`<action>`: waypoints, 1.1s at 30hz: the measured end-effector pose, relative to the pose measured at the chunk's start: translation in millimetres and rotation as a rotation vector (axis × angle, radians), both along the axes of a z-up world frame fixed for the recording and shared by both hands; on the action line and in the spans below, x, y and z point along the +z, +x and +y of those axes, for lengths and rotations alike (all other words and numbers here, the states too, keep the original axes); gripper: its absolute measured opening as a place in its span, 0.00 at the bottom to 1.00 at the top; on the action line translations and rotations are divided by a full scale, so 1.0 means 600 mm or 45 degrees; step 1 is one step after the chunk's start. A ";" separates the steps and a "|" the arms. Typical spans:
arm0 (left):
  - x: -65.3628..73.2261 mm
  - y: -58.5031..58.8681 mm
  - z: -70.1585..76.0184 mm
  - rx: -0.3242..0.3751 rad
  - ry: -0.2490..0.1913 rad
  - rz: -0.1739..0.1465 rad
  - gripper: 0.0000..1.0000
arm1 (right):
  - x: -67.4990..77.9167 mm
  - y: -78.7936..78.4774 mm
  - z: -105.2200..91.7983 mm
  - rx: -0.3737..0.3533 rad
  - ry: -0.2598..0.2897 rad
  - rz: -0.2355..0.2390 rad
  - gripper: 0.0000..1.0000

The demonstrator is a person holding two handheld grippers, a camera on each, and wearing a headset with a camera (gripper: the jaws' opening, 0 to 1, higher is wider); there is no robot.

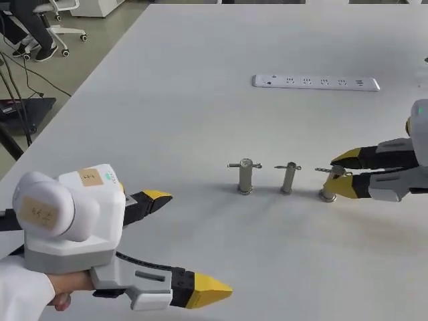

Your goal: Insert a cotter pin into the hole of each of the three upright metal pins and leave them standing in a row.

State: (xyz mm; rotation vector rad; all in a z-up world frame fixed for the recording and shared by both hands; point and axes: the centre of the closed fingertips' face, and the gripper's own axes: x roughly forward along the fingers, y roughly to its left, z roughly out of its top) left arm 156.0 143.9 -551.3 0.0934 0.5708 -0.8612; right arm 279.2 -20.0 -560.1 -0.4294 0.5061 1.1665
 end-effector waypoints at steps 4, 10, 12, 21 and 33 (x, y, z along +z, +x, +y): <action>0.006 0.005 -0.002 0.018 -0.022 -0.013 0.99 | 0.004 0.005 -0.008 -0.034 0.033 -0.006 0.26; 0.008 0.013 -0.011 0.037 -0.062 -0.010 0.99 | 0.029 -0.017 -0.009 -0.115 0.111 0.002 0.39; 0.010 0.014 -0.015 0.036 -0.079 -0.009 0.99 | 0.031 -0.030 -0.010 -0.137 0.122 0.021 0.47; 0.022 0.024 -0.022 0.059 -0.138 -0.028 0.99 | 0.045 -0.082 -0.009 -0.210 0.181 0.053 0.79; 0.049 0.034 -0.032 0.135 -0.305 -0.017 0.99 | 0.041 -0.145 -0.018 -0.323 0.173 0.106 0.97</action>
